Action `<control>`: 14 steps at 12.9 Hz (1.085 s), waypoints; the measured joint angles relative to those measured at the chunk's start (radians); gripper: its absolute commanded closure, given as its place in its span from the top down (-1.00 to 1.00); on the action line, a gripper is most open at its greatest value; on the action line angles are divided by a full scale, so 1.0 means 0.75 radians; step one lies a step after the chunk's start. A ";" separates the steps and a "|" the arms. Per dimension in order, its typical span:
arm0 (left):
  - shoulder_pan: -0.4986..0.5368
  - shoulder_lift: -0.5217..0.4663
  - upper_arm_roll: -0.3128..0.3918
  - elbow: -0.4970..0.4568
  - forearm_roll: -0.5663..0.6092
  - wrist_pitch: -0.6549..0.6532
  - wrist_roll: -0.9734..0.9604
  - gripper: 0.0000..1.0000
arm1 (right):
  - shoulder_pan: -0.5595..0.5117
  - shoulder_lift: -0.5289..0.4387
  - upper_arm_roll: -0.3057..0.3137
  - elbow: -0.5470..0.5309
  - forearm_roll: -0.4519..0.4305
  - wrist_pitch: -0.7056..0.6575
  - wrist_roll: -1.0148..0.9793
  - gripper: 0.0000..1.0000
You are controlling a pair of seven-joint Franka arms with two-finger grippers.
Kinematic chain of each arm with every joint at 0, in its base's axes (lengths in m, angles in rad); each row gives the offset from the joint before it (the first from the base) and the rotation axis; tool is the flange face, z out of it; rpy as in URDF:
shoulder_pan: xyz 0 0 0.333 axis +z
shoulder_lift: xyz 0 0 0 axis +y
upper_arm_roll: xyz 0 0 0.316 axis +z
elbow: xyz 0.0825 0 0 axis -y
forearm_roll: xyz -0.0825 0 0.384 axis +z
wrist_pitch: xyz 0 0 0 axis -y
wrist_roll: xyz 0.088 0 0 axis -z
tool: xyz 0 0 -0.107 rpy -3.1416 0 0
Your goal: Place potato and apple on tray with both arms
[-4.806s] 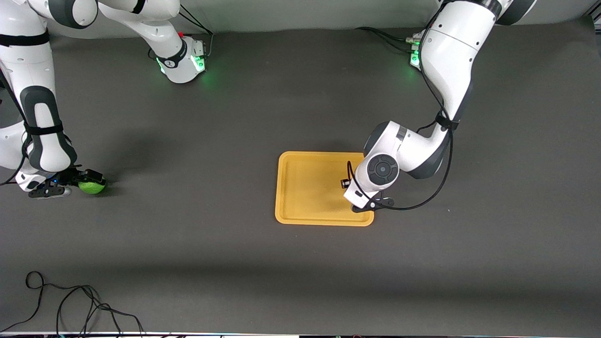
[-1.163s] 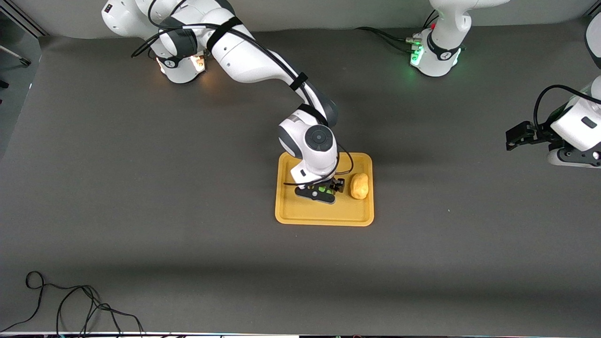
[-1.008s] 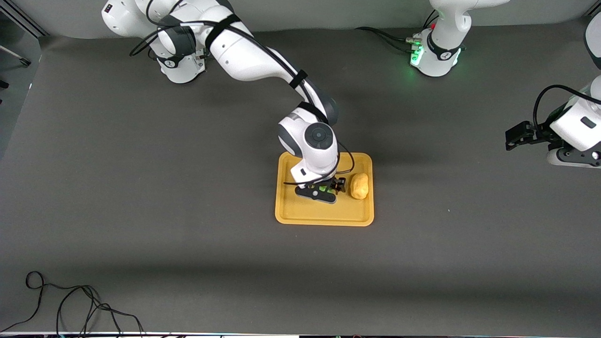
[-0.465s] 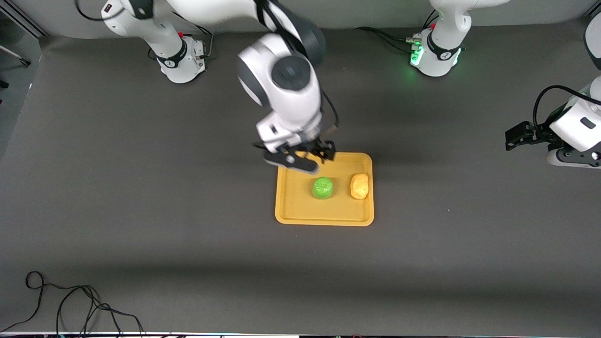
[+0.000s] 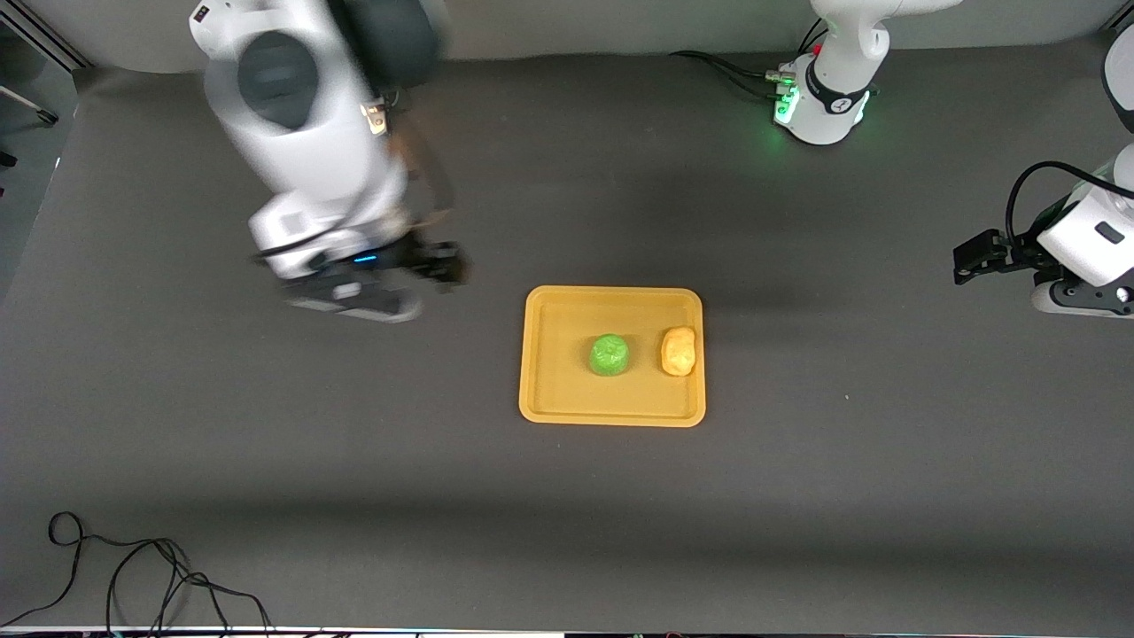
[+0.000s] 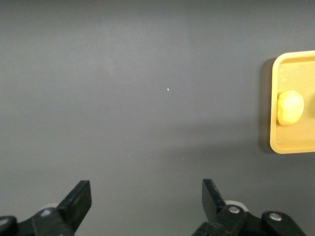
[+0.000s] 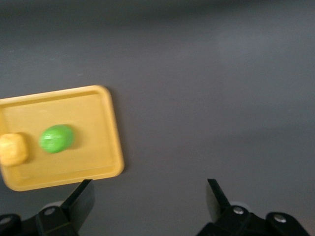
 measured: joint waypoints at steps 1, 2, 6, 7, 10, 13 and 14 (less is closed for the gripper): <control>0.000 0.000 0.000 0.000 0.000 0.000 0.000 1.00 | -0.096 -0.068 0.029 -0.066 -0.018 0.000 -0.092 1.00; 0.000 0.000 0.000 0.000 0.000 0.000 0.000 1.00 | -0.213 -0.136 0.089 -0.128 -0.035 0.001 -0.176 1.00; 0.000 0.004 0.000 0.000 0.000 0.000 0.000 1.00 | -0.709 -0.315 0.422 -0.326 -0.090 0.064 -0.433 1.00; 0.000 0.005 0.000 0.000 0.000 0.000 0.000 1.00 | -0.798 -0.340 0.465 -0.366 -0.092 0.087 -0.491 1.00; 0.000 0.005 0.001 0.000 0.000 0.000 0.000 1.00 | -0.997 -0.360 0.544 -0.408 -0.094 0.111 -0.609 1.00; 0.000 0.005 0.001 0.000 0.000 0.000 0.001 1.00 | -1.063 -0.360 0.567 -0.412 -0.097 0.127 -0.628 1.00; 0.000 0.005 0.001 0.000 0.000 0.000 0.002 1.00 | -1.062 -0.360 0.570 -0.413 -0.103 0.131 -0.628 1.00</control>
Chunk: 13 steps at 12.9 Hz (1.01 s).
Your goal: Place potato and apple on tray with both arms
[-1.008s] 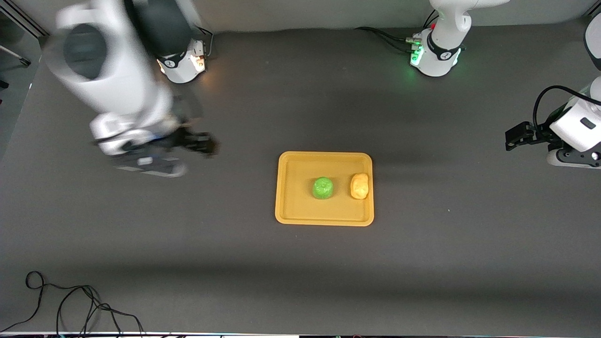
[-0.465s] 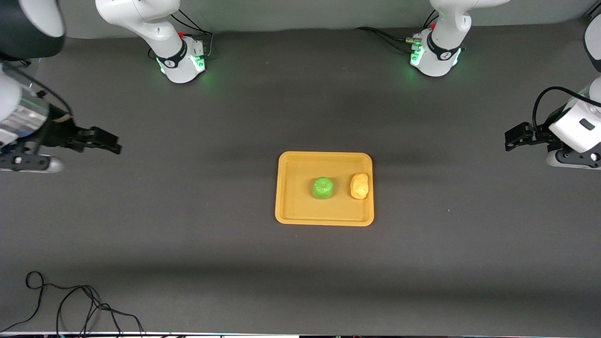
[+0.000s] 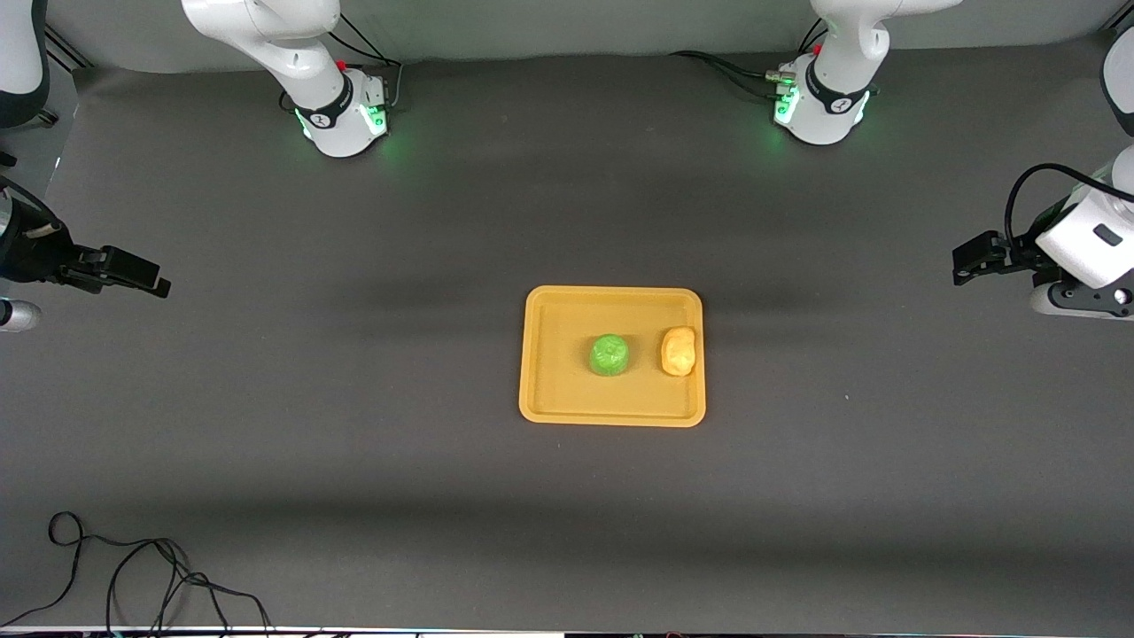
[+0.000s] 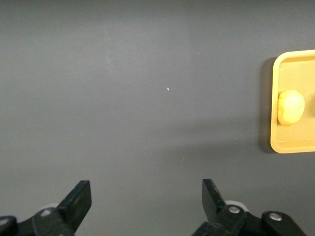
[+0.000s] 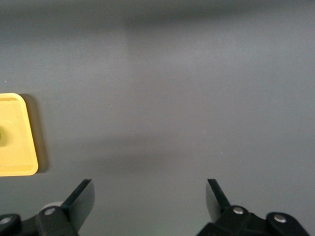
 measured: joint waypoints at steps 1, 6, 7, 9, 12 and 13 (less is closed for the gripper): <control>0.000 0.000 0.000 0.000 0.000 0.000 0.000 1.00 | 0.000 0.000 0.003 0.000 -0.004 0.001 0.000 1.00; 0.000 0.000 0.000 0.000 -0.001 0.000 0.051 1.00 | 0.000 -0.003 0.012 0.001 -0.026 0.008 -0.071 1.00; 0.000 0.000 0.002 0.001 -0.001 0.000 0.085 1.00 | 0.000 -0.003 0.012 0.001 -0.032 0.008 -0.081 1.00; 0.000 -0.001 0.003 0.009 -0.002 0.000 0.107 1.00 | 0.000 -0.003 0.012 0.001 -0.035 0.009 -0.083 1.00; 0.000 -0.002 0.003 0.021 -0.002 0.000 0.107 1.00 | -0.001 -0.003 0.011 0.001 -0.038 0.009 -0.083 1.00; 0.000 -0.002 0.003 0.021 -0.003 0.000 0.107 1.00 | -0.001 -0.003 0.011 0.001 -0.038 0.009 -0.083 1.00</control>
